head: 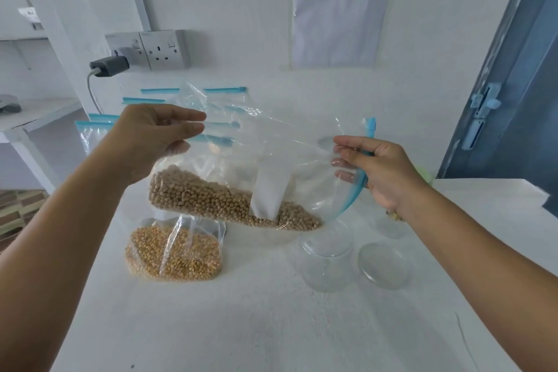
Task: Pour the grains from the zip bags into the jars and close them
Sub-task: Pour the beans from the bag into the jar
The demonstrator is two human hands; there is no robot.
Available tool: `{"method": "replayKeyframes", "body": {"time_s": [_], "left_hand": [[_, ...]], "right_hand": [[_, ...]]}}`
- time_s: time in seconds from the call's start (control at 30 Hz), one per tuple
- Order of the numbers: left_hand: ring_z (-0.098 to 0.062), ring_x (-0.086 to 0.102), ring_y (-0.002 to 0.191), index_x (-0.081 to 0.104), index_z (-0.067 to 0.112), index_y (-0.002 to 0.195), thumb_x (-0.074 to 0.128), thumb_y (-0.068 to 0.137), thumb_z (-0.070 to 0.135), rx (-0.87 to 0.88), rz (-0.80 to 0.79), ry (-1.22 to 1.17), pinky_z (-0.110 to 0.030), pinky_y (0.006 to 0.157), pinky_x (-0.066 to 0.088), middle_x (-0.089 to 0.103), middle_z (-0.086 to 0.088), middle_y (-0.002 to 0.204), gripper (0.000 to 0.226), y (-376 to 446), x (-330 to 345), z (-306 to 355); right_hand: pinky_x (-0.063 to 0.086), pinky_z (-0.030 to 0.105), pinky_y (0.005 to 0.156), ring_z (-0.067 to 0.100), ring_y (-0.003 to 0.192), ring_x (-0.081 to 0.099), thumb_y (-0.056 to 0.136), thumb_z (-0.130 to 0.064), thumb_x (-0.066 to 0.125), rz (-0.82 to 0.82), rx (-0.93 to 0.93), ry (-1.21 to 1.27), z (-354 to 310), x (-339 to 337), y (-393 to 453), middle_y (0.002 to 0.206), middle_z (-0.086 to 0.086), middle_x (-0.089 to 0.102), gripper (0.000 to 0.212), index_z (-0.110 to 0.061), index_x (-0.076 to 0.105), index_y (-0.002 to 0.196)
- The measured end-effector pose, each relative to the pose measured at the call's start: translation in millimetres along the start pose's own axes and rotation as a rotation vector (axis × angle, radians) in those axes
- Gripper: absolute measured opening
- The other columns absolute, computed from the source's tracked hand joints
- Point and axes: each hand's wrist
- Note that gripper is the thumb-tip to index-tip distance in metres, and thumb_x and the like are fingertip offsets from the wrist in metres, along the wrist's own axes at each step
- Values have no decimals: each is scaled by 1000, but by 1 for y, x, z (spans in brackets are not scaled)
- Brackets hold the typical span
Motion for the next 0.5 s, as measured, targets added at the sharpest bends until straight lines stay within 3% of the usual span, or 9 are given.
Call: {"method": "replayKeyframes", "body": {"time_s": [0.17,0.5], "left_hand": [[-2,60,58,79,20,100,77,86,7,-22,-10,-43,-17,75,61,70,11,68,19,7,-5,-1],[0,61,58,79,18,103,76,88,7,-35,-8,-1,-16,75,60,70,-3,87,19,18,2,-8]], "right_hand": [[63,29,70,24,89,79,97,4,65,-6,17,6,-11,5,2,105,10,78,21,-10,78,105],[63,28,62,25,78,79,99,12,57,28,152,30,-11,11,7,110,16,74,23,-3,74,105]]}}
Point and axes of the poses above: each hand's wrist, its own y-axis towards the middle knuckle, its own x-axis out of the palm, z = x × y
